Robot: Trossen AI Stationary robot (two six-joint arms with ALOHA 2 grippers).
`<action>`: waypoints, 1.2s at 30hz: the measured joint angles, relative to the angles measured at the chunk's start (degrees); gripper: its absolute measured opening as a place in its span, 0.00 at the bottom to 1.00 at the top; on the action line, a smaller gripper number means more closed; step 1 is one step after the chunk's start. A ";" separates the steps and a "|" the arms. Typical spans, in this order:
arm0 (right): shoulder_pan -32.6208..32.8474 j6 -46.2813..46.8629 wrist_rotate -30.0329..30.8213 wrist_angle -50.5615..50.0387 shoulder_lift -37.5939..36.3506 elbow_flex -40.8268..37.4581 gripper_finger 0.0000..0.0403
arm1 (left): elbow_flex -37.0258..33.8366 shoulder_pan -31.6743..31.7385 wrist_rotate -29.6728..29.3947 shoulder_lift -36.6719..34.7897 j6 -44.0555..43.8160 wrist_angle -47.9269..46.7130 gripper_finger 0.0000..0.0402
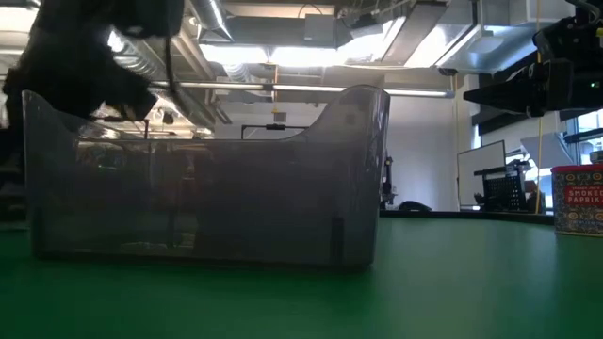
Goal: Sort spices by type
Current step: Put the black seasoning can into the bottom gray bin
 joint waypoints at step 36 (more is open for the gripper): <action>0.02 -0.44 0.00 -0.07 0.00 0.00 0.01 | 23.49 -1.92 -14.49 10.21 35.46 12.57 0.31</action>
